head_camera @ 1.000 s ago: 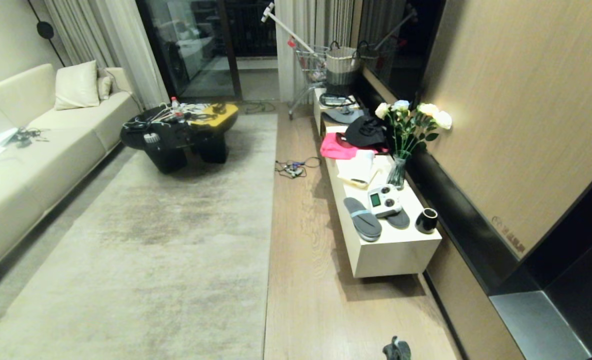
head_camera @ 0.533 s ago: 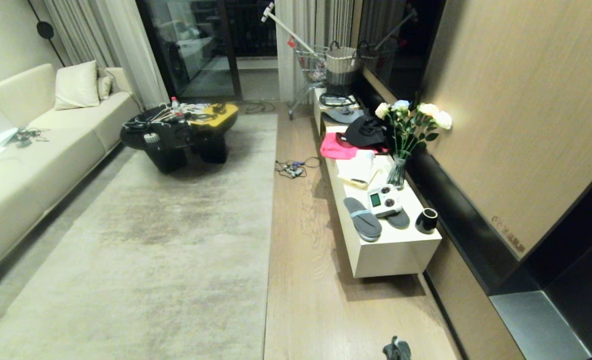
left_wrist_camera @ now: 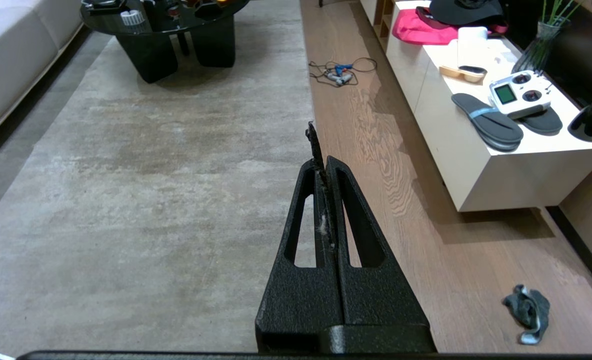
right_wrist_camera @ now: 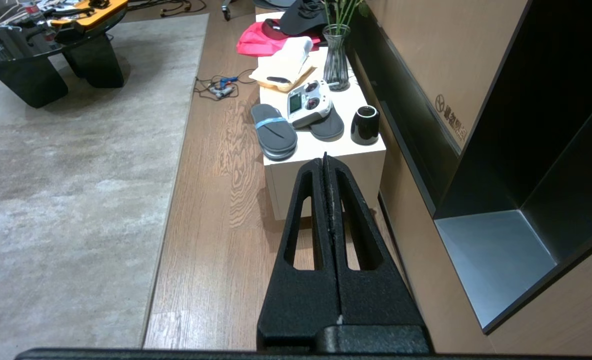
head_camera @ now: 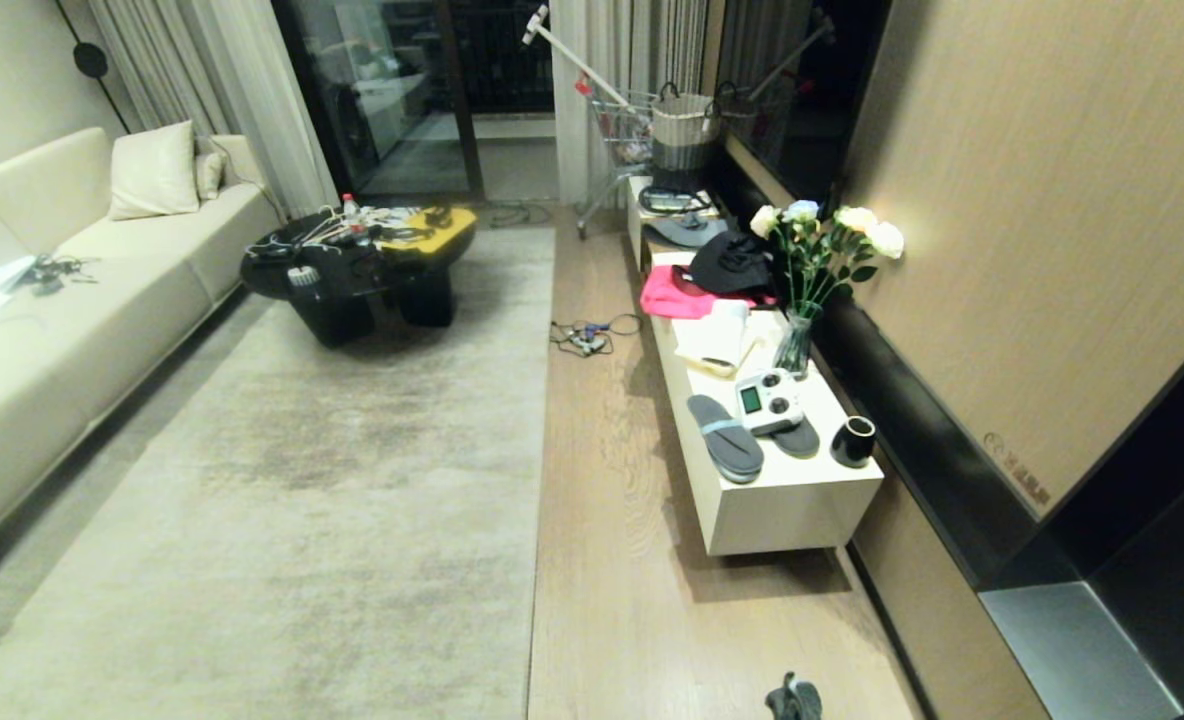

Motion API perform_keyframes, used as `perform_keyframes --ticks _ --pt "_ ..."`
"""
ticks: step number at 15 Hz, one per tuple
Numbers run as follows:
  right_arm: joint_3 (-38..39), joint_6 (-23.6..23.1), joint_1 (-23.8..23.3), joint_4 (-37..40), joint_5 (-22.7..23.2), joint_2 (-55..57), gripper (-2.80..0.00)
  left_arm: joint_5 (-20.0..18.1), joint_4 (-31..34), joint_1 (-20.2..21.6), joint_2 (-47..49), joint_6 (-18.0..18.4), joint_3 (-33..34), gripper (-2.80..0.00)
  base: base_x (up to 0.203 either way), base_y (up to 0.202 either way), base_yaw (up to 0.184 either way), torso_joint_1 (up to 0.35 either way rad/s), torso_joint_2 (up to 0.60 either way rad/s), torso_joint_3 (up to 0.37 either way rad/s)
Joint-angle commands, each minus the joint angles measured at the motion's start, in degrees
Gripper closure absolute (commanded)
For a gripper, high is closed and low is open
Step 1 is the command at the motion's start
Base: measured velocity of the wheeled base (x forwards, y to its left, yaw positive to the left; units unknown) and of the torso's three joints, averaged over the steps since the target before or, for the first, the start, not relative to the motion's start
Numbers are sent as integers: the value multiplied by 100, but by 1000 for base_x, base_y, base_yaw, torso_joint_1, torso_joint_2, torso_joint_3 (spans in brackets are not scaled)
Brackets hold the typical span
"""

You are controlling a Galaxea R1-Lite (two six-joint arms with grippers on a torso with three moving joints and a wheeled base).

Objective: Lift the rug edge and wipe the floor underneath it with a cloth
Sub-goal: Pick up the rag

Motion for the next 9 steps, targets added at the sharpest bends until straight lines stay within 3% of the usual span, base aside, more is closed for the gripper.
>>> perform_keyframes --ticks 1,9 --pt "0 -2 -4 -2 -1 9 0 1 -1 2 -2 0 0 0 0 0 0 0 0 0" --pt "0 7 2 -2 -5 9 0 1 -1 2 -2 0 0 0 0 0 0 0 0 0"
